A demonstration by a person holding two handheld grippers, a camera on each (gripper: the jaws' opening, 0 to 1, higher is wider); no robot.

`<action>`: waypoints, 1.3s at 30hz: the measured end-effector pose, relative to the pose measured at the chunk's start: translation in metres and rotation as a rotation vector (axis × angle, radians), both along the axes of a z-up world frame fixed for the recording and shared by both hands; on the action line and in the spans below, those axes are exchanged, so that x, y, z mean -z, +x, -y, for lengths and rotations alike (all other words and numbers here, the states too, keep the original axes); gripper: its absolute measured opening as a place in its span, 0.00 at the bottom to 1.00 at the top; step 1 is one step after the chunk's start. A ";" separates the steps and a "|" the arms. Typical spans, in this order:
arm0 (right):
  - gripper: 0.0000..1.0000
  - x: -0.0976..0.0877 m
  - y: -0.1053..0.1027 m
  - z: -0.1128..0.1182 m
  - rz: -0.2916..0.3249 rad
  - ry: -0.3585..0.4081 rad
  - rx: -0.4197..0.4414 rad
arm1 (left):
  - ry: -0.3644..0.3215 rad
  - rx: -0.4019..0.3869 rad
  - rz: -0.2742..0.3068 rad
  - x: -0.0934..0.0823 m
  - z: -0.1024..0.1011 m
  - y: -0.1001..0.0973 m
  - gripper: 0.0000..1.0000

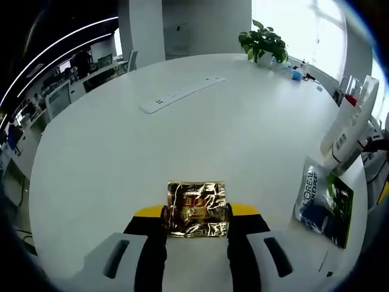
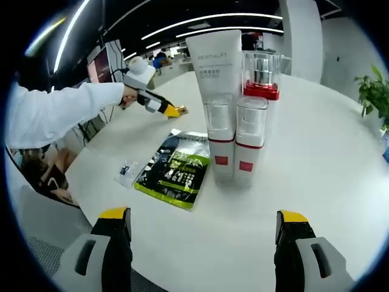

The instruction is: Arrange the skincare products in the storage area until every visible bottle or jar stands upright without overlapping.

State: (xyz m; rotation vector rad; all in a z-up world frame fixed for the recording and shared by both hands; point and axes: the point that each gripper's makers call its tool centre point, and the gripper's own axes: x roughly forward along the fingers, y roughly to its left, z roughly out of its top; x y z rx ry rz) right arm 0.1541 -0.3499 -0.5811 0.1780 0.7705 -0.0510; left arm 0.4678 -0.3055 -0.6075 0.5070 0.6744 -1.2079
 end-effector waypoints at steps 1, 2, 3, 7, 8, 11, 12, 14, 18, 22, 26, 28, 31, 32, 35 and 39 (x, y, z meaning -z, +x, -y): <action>0.99 0.000 0.000 0.000 0.000 -0.003 -0.002 | 0.000 0.003 -0.004 0.000 0.000 -0.002 0.31; 0.99 0.000 0.000 0.000 0.000 -0.005 -0.002 | 0.004 0.009 -0.005 0.000 -0.001 -0.005 0.31; 0.99 -0.001 0.000 -0.001 0.001 -0.006 -0.003 | 0.007 0.012 -0.004 0.000 -0.003 -0.007 0.31; 0.99 0.000 0.000 -0.001 -0.004 -0.009 -0.010 | 0.001 0.016 -0.006 0.000 -0.004 -0.009 0.31; 0.99 0.000 0.000 -0.001 -0.003 -0.012 -0.013 | 0.002 0.018 -0.008 0.000 -0.004 -0.010 0.31; 0.99 -0.001 0.001 -0.002 0.003 -0.016 -0.019 | 0.003 0.026 -0.009 -0.001 -0.006 -0.015 0.30; 0.99 -0.002 0.001 -0.003 0.004 -0.015 -0.021 | 0.002 0.029 -0.007 -0.002 -0.007 -0.016 0.30; 0.99 -0.002 0.002 -0.002 0.006 -0.020 -0.022 | 0.003 0.037 -0.008 -0.002 -0.009 -0.022 0.30; 0.99 -0.005 0.003 -0.003 0.017 -0.023 -0.025 | 0.004 0.047 -0.006 -0.002 -0.011 -0.024 0.30; 0.97 -0.005 0.005 -0.008 0.018 -0.025 -0.051 | -0.006 0.060 -0.012 -0.004 -0.014 -0.036 0.30; 0.95 -0.006 0.006 -0.013 0.017 -0.061 -0.085 | -0.023 0.063 -0.014 -0.006 -0.021 -0.043 0.30; 0.93 -0.010 0.009 -0.016 0.034 -0.089 -0.115 | -0.030 0.062 -0.024 -0.006 -0.024 -0.046 0.30; 0.83 -0.014 0.012 -0.031 0.050 -0.051 -0.149 | -0.039 0.063 -0.028 -0.008 -0.029 -0.056 0.30; 0.78 -0.016 0.012 -0.038 0.058 -0.027 -0.159 | -0.045 0.061 -0.029 -0.009 -0.031 -0.058 0.30; 0.71 -0.026 0.020 -0.061 0.108 0.045 -0.207 | -0.055 0.063 -0.037 -0.010 -0.032 -0.059 0.30; 0.50 -0.028 0.031 -0.087 0.111 0.169 -0.246 | -0.080 0.051 -0.050 -0.014 -0.042 -0.072 0.30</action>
